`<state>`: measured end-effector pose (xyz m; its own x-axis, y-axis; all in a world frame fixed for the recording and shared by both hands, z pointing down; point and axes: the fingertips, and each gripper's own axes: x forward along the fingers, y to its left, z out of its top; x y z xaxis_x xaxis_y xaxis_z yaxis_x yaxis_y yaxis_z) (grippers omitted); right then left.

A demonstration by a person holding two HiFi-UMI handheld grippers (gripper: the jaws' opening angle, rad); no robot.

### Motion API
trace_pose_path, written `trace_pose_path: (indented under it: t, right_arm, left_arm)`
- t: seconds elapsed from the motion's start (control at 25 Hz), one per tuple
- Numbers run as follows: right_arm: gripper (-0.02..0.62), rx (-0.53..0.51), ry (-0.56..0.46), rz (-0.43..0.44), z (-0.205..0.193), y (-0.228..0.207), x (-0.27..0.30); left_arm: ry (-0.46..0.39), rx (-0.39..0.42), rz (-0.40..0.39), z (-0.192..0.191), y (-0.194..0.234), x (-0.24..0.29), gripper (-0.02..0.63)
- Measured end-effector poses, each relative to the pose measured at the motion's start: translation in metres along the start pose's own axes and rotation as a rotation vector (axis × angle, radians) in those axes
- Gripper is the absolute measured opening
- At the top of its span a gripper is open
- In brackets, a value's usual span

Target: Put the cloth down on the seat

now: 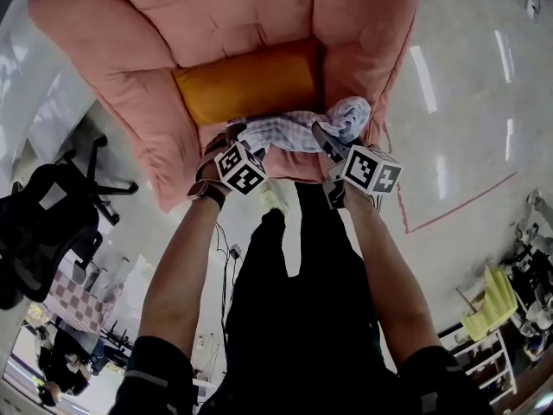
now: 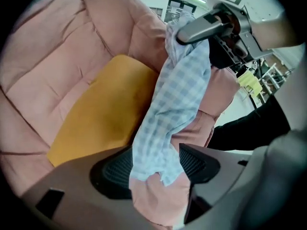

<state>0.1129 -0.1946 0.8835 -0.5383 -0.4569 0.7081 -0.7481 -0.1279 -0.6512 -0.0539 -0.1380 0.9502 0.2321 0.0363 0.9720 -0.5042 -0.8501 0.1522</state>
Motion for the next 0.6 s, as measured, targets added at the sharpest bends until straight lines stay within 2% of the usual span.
trace_pose_path:
  t: [0.28,0.36,0.44,0.52,0.6]
  right_arm:
    - [0.287,0.104,-0.068,0.008,-0.006,0.002,-0.038]
    - [0.287,0.097,-0.093,0.009,-0.003,0.009,-0.054]
    - [0.285,0.070,-0.132,-0.002,0.004,0.015,-0.072]
    - [0.269,0.028,-0.175,-0.026,0.011,0.021,-0.089]
    - [0.240,-0.009,-0.198,-0.033,0.016,0.030,-0.102]
  left_arm:
    - [-0.138,-0.133,-0.009,0.016,0.001,-0.036,0.284]
    - [-0.187,-0.164,-0.011,0.023,-0.001,-0.053,0.263]
    - [-0.235,-0.183,0.001,0.029,-0.002,-0.070,0.185]
    - [-0.276,-0.202,0.015,0.033,-0.003,-0.084,0.138]
    - [-0.312,-0.232,0.020,0.034,-0.005,-0.098,0.126]
